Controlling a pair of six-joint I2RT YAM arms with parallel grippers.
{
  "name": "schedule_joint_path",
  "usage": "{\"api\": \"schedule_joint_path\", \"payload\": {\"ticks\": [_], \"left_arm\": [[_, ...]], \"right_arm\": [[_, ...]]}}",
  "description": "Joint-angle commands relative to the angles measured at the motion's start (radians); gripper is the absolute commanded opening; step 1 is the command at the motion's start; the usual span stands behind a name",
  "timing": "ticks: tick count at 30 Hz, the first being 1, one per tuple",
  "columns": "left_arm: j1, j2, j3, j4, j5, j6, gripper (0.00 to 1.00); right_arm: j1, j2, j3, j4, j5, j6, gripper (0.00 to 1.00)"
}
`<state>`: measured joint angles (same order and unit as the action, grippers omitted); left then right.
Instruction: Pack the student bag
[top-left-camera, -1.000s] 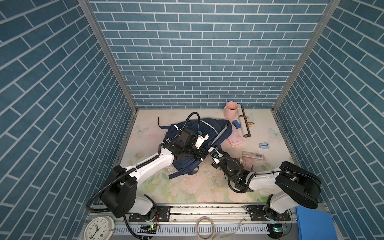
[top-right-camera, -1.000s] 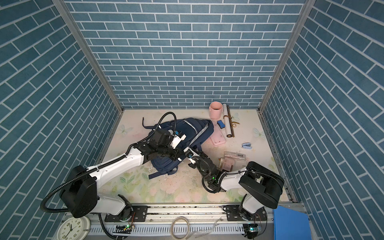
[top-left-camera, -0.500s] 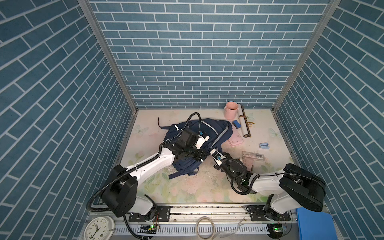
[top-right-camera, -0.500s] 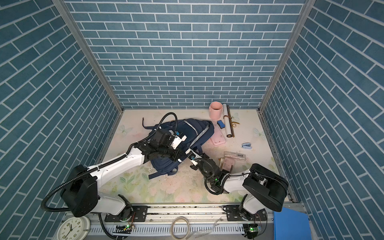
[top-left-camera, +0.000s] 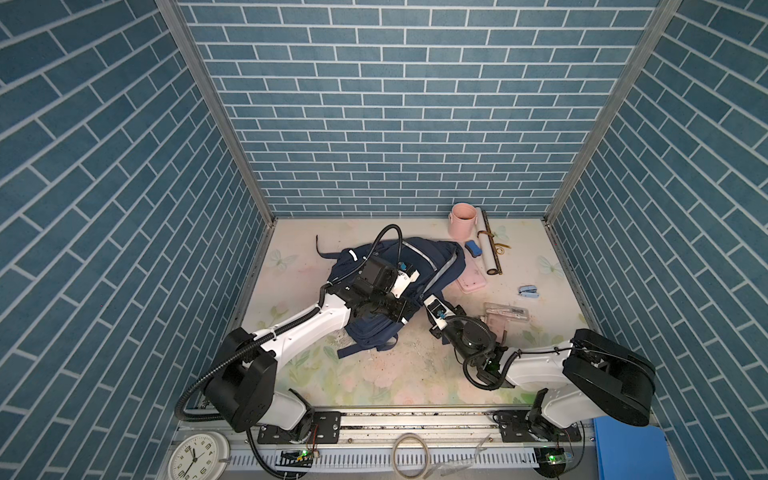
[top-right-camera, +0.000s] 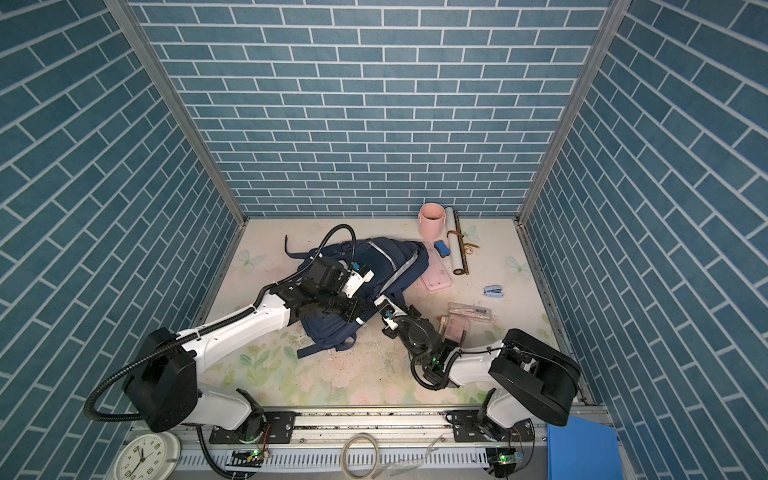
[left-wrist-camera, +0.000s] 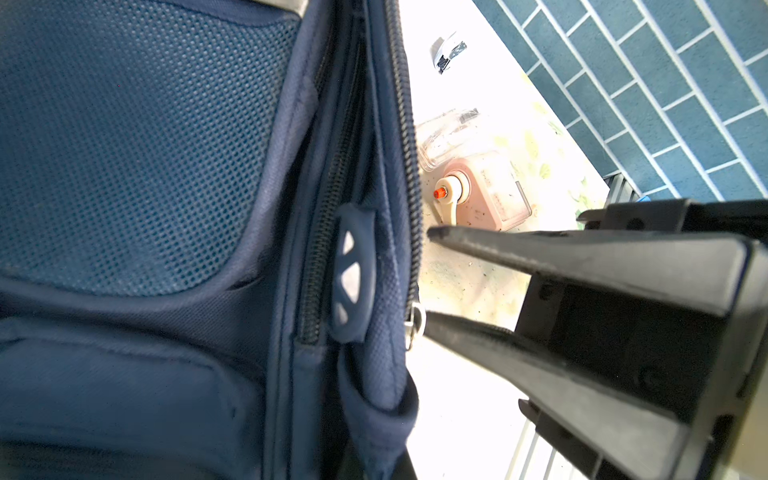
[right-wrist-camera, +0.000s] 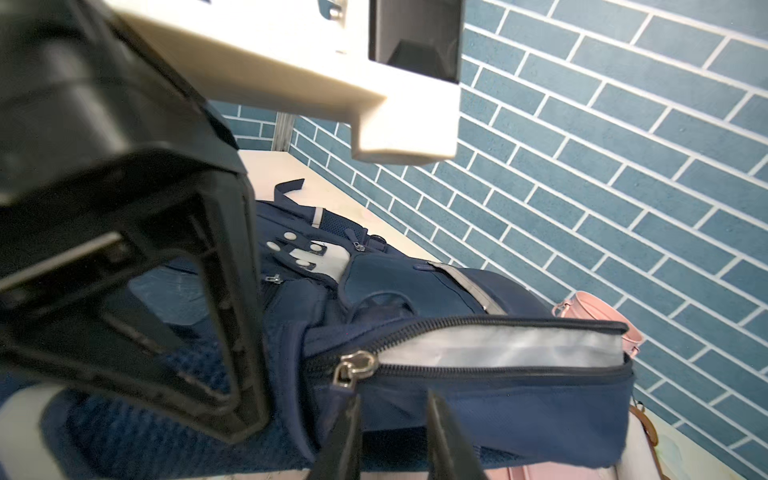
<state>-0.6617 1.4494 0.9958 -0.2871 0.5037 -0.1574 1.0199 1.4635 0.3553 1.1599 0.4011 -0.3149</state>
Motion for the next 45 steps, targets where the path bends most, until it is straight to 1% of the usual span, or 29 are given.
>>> {"api": "schedule_joint_path", "payload": {"ticks": [1,2,5,7,11,16,18,21,25,27,29,33,36,40,41,45], "left_arm": [[-0.008,-0.003,0.06,0.056,0.043,-0.004,0.0],[-0.009,-0.002,0.062,0.055,0.041,-0.006,0.0],[-0.006,0.006,0.073,0.058,0.047,-0.023,0.0],[-0.007,0.012,0.081,0.065,0.056,-0.041,0.0],[-0.006,0.013,0.082,0.101,0.092,-0.074,0.0],[-0.008,0.01,0.069,0.105,0.109,-0.064,0.0],[-0.009,0.005,0.06,0.11,0.111,-0.068,0.0],[-0.009,-0.001,0.051,0.134,0.115,-0.08,0.0],[-0.008,0.004,0.047,0.177,0.132,-0.122,0.0],[-0.008,0.012,0.052,0.187,0.142,-0.138,0.0],[-0.009,0.015,0.056,0.181,0.142,-0.143,0.0],[-0.008,0.01,0.053,0.159,0.132,-0.129,0.0],[-0.009,0.006,0.046,0.15,0.122,-0.122,0.0],[-0.007,0.01,0.046,0.137,0.113,-0.118,0.0],[-0.008,0.012,0.047,0.134,0.115,-0.117,0.0],[-0.008,0.015,0.058,0.116,0.109,-0.103,0.0]], "right_arm": [[-0.002,-0.015,-0.009,0.034,0.041,-0.012,0.23],[-0.003,-0.016,-0.011,0.034,0.024,-0.012,0.22],[-0.003,-0.024,-0.022,0.031,-0.077,-0.006,0.22],[-0.001,-0.022,-0.021,0.013,-0.11,0.005,0.23],[0.0,0.005,-0.005,0.008,-0.083,0.03,0.26],[0.0,0.048,0.049,0.002,0.029,0.043,0.28],[0.001,0.056,0.059,-0.003,0.016,0.043,0.29],[0.002,0.062,0.058,0.001,-0.065,0.049,0.32],[0.002,0.069,0.064,0.008,-0.068,0.046,0.41],[0.002,0.081,0.074,0.007,-0.03,0.046,0.42],[0.002,0.094,0.086,0.007,0.034,0.046,0.39],[0.002,0.085,0.085,0.014,0.083,0.035,0.28],[0.002,0.065,0.064,0.038,0.082,0.028,0.23],[0.002,0.036,0.036,0.045,0.082,0.027,0.21],[0.0,0.03,0.031,0.042,0.076,0.027,0.21],[-0.006,0.013,0.014,0.032,0.033,0.031,0.14]]}}
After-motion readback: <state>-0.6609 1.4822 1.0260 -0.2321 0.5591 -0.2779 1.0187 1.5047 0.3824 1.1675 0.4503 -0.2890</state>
